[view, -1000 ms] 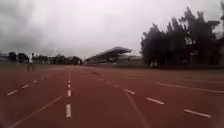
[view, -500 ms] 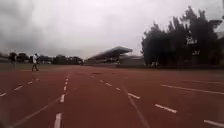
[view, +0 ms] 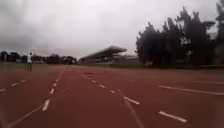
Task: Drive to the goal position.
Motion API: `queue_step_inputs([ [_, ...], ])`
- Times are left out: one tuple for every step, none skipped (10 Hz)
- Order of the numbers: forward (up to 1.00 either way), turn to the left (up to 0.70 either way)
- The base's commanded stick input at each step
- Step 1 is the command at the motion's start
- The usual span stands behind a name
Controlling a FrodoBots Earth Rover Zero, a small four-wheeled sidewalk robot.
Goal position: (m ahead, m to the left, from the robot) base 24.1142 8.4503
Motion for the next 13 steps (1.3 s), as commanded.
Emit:
queue_step_inputs([
  [0.70, -0.35],
  [0.70, -0.35],
  [0.70, -0.35],
  [0.70, -0.35],
  [0.70, -0.24],
  [0.70, -0.05],
  [0.70, 0.00],
  [0.70, 0.00],
  [0.70, 0.00],
  [0.70, 0.00],
  [0.70, 0.00],
  [0.70, 0.00],
  [0.70, 0.00],
])
